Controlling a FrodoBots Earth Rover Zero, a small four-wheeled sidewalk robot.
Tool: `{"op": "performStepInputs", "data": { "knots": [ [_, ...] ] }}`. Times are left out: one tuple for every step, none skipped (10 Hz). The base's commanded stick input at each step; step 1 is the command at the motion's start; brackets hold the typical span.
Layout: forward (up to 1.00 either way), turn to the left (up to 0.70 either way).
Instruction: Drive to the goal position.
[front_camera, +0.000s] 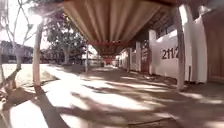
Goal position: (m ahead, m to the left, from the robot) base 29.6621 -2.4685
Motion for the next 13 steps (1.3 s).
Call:
{"op": "performStepInputs", "data": {
  "knots": [
    [0.7, 0.0],
    [0.7, 0.0],
    [0.7, 0.0],
    [0.7, 0.0],
    [0.7, 0.0],
    [0.7, 0.0],
    [0.7, 0.0],
    [0.7, 0.0],
    [0.7, 0.0],
    [0.7, 0.0],
    [0.7, 0.0],
    [0.7, 0.0],
    [0.7, 0.0]
  ]
}}
